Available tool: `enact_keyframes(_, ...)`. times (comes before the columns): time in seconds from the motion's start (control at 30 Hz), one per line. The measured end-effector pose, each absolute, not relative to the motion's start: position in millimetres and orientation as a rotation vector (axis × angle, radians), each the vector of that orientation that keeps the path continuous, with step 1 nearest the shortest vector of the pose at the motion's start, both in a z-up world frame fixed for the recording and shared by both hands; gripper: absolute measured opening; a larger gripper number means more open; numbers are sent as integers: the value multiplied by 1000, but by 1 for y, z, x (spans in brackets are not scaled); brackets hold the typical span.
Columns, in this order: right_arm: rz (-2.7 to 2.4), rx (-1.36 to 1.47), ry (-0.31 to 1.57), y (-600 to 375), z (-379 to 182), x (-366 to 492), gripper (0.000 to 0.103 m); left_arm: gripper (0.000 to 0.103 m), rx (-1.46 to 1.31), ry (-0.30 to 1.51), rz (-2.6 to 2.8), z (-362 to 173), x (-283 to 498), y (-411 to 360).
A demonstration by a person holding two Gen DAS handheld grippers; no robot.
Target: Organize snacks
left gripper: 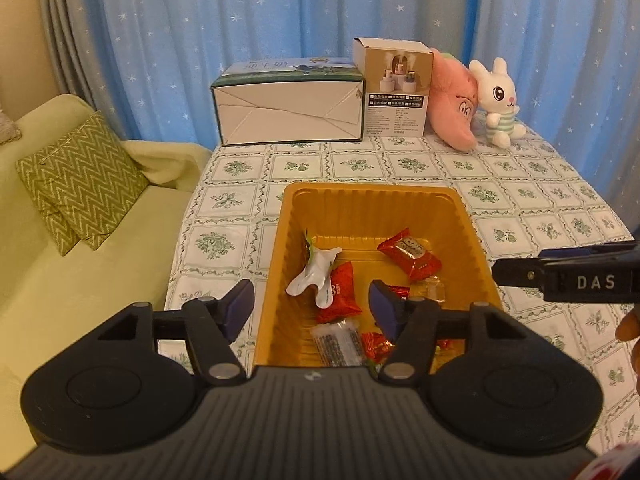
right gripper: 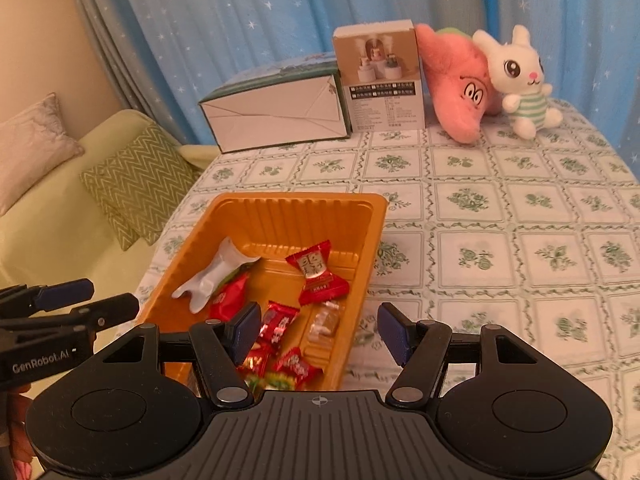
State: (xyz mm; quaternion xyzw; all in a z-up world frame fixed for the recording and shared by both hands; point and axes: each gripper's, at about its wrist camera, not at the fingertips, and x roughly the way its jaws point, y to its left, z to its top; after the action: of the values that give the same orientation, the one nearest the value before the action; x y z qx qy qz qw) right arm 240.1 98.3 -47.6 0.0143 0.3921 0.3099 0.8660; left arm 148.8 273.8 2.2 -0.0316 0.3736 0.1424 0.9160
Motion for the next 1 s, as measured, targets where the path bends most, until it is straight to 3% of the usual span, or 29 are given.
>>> enact_keyframes(0.6, 687, 28, 731, 25, -1, 147, 65, 60, -138, 674, 381, 54, 44, 188)
enact_keyframes(1.0, 654, 40, 686, -13, 7, 68, 65, 58, -183, 632, 352, 62, -24, 153)
